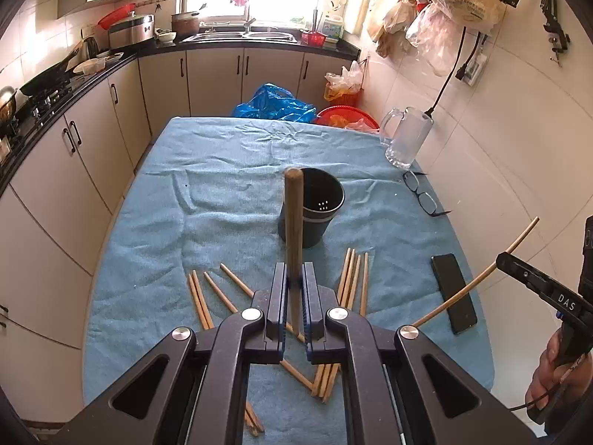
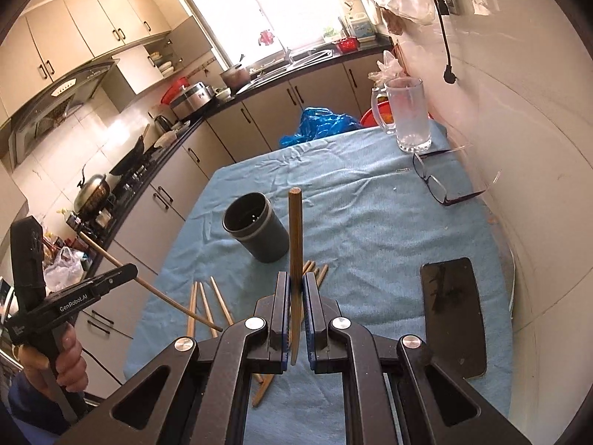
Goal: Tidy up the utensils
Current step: 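Lift the chopstick upright with the right tool toward the black holder, then lower the chopstick into the black holder and open the right tool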
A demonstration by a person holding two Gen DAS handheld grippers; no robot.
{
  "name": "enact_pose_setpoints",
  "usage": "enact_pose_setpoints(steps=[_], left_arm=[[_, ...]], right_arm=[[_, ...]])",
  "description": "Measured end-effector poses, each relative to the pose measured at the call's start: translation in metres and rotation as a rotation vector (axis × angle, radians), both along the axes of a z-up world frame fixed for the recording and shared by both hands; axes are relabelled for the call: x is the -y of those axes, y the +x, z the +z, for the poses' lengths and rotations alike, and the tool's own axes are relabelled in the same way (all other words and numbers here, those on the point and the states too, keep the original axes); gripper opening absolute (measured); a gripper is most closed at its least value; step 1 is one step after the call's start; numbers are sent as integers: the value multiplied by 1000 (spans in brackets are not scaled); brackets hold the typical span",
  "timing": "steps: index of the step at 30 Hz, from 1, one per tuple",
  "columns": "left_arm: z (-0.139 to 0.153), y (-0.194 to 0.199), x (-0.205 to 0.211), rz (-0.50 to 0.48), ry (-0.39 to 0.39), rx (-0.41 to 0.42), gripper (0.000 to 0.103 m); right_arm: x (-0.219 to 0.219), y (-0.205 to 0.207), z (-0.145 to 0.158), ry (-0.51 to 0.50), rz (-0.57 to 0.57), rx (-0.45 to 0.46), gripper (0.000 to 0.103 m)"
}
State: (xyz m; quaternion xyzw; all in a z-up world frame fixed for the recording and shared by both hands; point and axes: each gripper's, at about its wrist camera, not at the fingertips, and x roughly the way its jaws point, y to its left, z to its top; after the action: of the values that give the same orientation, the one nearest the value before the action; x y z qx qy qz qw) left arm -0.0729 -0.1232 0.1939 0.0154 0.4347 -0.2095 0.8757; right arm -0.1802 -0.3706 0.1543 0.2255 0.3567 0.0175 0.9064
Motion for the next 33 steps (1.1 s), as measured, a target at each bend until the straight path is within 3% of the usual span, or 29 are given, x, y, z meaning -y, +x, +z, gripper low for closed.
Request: enact_pose_setpoints(steps=[17,25,33], left_arm=[[38,25,-2,-1,-35,43,7],[73,56,3,-13,-88,60,7],[85,99,22,-5,-90,79,7]], right_arm=[[3,26,40,55,30,52,8],[10,68,66,106,40,79,8],[15,126,79,118,7,82,8]])
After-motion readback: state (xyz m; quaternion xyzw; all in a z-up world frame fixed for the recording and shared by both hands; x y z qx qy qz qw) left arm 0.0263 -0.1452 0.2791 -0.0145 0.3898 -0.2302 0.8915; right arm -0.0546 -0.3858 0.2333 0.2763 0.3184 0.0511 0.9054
